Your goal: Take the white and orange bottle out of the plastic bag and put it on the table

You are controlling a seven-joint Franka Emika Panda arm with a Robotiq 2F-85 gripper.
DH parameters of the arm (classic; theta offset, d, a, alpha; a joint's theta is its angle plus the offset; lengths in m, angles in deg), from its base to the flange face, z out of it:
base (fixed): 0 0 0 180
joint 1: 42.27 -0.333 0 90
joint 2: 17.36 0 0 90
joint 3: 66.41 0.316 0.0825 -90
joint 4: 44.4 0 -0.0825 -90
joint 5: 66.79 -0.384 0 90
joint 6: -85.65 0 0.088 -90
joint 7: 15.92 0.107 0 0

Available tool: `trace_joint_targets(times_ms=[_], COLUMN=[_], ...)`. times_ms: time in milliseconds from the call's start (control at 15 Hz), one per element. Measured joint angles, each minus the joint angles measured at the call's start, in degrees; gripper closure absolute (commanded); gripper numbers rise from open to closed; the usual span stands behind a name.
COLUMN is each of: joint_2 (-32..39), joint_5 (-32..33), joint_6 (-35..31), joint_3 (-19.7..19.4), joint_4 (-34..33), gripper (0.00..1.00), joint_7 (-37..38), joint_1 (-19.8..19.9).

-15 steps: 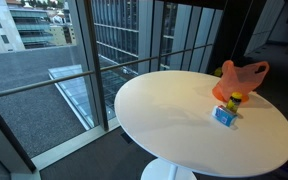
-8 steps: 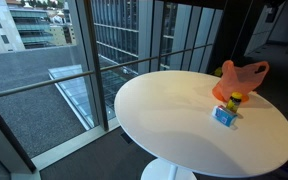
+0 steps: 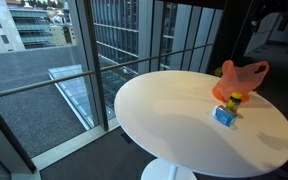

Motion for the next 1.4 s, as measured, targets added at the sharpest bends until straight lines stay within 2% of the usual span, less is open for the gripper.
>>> trace_joint_targets(times_ms=[733, 1400], joint_2=[12.54, 13.53], joint_5=[0.0, -0.04], joint_6=[0.11, 0.68], joint_3=[-4.82, -5.03], joint_4=[-4.35, -5.7], gripper=[0.0, 0.0], joint_7=[-4.48, -4.08], joint_1=[0.05, -0.1])
